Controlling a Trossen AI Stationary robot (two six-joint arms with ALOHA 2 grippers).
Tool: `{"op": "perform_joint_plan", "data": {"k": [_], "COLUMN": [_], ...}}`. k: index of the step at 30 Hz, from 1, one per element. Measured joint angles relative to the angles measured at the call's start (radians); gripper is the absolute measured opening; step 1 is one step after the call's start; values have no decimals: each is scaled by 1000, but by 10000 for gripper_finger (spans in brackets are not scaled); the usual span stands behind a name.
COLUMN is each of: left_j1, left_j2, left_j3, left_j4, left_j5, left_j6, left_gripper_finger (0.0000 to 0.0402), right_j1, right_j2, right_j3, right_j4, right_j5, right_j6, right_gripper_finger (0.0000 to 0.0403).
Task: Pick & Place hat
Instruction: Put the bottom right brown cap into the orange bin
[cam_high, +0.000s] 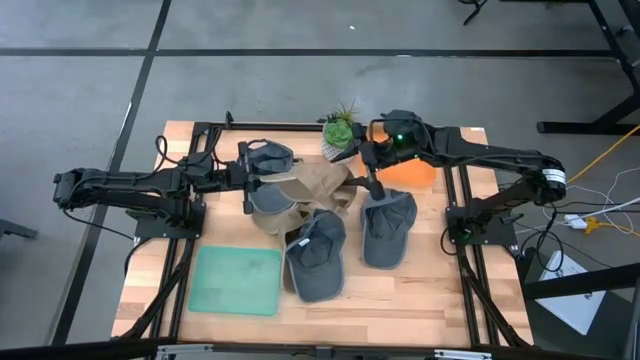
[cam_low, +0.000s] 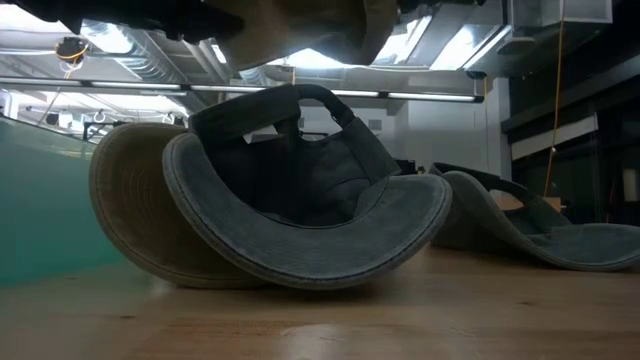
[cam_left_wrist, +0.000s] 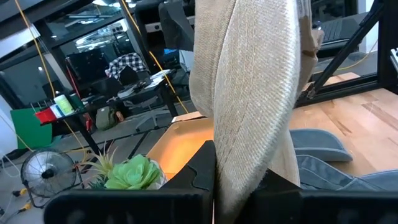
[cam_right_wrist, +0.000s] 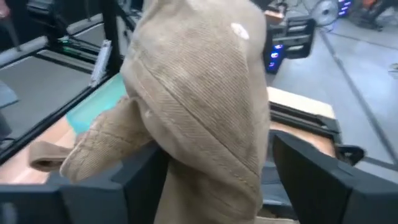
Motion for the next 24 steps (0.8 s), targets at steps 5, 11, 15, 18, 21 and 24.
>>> {"op": "perform_joint_plan", "data": {"k": [5, 11, 15, 18, 21, 24], "left_j1": [0, 0, 0, 0, 0, 0], "left_j2": [0, 0, 0, 0, 0, 0], "left_j3": [0, 0, 0, 0, 0, 0], "left_j4": [0, 24, 34, 34, 34, 43], "left_j5": [-2, -1, 2, 2, 0, -32], "left_j6": [0, -23, -44, -54, -72, -90], "left_gripper_finger": [13, 13, 13, 16, 24, 33], "right_j1": [0, 0, 0, 0, 0, 0], "right_j2": [0, 0, 0, 0, 0, 0], "right_j3": [0, 0, 0, 0, 0, 0], "right_j4": [28, 88, 131, 157, 170, 174], "right_j5": [30, 67, 129, 135, 162, 221], "right_j6": [38, 46, 45, 44, 41, 41], "right_gripper_finger": [204, 108, 64, 34, 10, 14]}}
